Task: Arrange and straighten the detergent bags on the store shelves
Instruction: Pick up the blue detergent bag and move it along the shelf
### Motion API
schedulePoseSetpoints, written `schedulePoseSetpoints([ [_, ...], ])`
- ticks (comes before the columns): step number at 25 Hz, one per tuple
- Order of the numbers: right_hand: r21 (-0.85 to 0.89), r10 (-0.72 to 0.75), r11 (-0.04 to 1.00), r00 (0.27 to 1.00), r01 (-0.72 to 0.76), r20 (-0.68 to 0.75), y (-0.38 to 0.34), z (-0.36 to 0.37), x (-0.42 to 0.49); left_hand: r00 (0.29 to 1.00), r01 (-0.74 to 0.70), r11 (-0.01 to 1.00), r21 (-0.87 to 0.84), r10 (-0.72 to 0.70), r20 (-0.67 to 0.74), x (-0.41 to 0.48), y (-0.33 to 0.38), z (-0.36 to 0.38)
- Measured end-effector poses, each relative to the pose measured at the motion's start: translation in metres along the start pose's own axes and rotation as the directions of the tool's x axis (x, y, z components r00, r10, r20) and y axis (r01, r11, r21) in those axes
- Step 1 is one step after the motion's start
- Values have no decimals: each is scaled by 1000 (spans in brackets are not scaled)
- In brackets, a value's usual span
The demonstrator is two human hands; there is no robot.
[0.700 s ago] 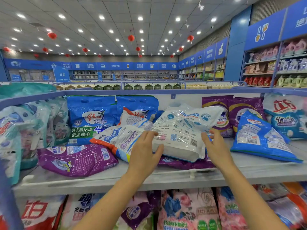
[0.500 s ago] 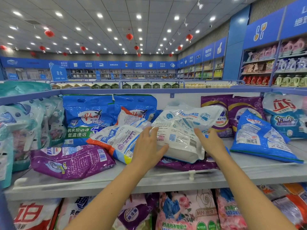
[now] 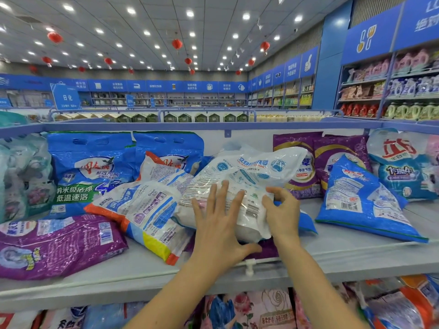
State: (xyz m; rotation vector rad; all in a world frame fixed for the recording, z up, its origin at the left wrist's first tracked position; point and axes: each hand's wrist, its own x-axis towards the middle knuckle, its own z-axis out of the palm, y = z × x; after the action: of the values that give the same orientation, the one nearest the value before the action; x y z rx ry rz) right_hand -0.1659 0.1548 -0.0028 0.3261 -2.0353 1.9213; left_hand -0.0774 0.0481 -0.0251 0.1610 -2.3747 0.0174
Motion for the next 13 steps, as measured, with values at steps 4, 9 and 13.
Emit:
schedulePoseSetpoints([
  [4, 177, -168, 970, 986, 167, -13, -32, -2, 10, 991, -6, 1000, 24, 10, -135, 14, 8, -2],
  [9, 365, -316, 909, 906, 203, 282, -73, -6, 21, 907, 97, 890, -446, -263, -328, 20, 13, -13],
  [13, 513, -247, 858, 861, -19, 445, -66, -14, 35, 737, 209, 524, -826, -639, -220, 22, -3, -30],
])
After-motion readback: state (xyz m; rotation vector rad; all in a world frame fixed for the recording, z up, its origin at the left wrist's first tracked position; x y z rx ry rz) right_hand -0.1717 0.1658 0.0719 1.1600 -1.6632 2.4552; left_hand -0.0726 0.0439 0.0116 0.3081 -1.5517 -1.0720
